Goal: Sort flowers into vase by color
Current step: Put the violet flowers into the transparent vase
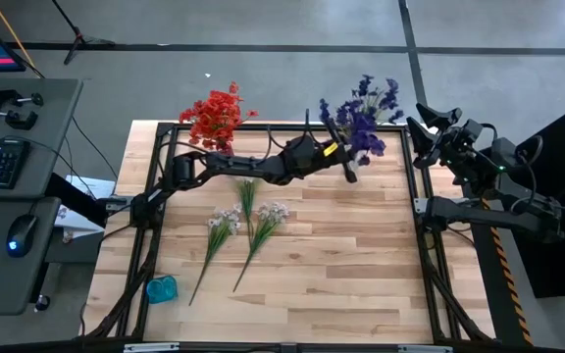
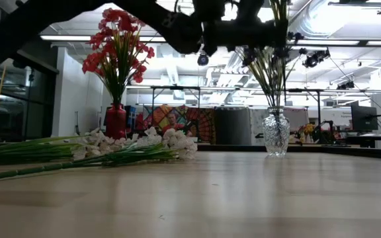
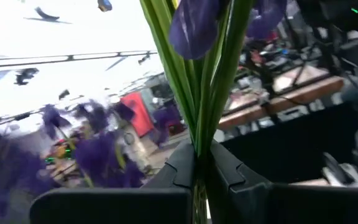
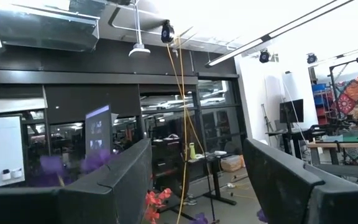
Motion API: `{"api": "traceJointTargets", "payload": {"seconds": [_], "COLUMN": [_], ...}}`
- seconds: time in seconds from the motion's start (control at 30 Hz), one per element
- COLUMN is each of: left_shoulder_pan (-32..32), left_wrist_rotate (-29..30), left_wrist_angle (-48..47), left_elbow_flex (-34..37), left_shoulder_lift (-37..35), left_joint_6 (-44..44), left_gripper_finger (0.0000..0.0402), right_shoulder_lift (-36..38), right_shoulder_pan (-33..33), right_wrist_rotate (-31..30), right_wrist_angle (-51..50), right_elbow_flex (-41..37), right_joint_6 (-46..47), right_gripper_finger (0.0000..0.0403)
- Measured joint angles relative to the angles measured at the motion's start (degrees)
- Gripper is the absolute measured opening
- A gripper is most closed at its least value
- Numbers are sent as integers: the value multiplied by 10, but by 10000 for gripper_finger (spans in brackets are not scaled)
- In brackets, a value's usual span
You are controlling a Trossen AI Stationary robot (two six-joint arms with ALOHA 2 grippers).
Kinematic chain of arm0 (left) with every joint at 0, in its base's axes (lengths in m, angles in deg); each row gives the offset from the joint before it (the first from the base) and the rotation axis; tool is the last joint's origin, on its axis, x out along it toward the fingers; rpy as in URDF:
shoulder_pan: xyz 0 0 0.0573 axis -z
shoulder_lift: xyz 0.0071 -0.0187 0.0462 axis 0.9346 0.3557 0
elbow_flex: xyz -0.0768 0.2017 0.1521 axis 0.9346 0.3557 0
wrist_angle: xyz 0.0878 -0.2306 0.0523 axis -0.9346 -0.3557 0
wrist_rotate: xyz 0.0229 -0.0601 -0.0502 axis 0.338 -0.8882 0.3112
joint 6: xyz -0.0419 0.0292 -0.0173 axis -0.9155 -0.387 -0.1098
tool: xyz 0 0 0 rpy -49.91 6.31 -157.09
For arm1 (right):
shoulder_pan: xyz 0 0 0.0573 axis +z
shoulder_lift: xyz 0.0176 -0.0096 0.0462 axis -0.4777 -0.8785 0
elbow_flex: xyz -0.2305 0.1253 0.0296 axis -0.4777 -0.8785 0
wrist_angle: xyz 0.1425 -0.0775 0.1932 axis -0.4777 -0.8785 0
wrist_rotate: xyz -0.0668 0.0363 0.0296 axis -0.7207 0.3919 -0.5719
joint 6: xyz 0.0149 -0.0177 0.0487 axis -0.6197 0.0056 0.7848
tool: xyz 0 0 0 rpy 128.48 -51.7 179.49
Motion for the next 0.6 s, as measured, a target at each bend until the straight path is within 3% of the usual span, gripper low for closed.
{"api": "traceJointTargets", "payload": {"seconds": [0.23, 0.6], "left_shoulder_pan": [4, -9], "left_wrist_rotate": [54, 70], "left_wrist_angle": [-19, -71], "left_elbow_flex": [-1, -1], "left_shoulder_lift": [-3, -5], "left_joint_6": [-18, -78], "left_gripper_finger": [0, 0], "right_shoulder_lift": [0, 0], "right_shoulder_pan": [0, 0], "right_wrist_rotate": [0, 0], "right_wrist_angle": [0, 1], "right_elbow_flex": [0, 0], "right_joint_6": [-45, -45], "right_gripper_finger": [243, 243]}}
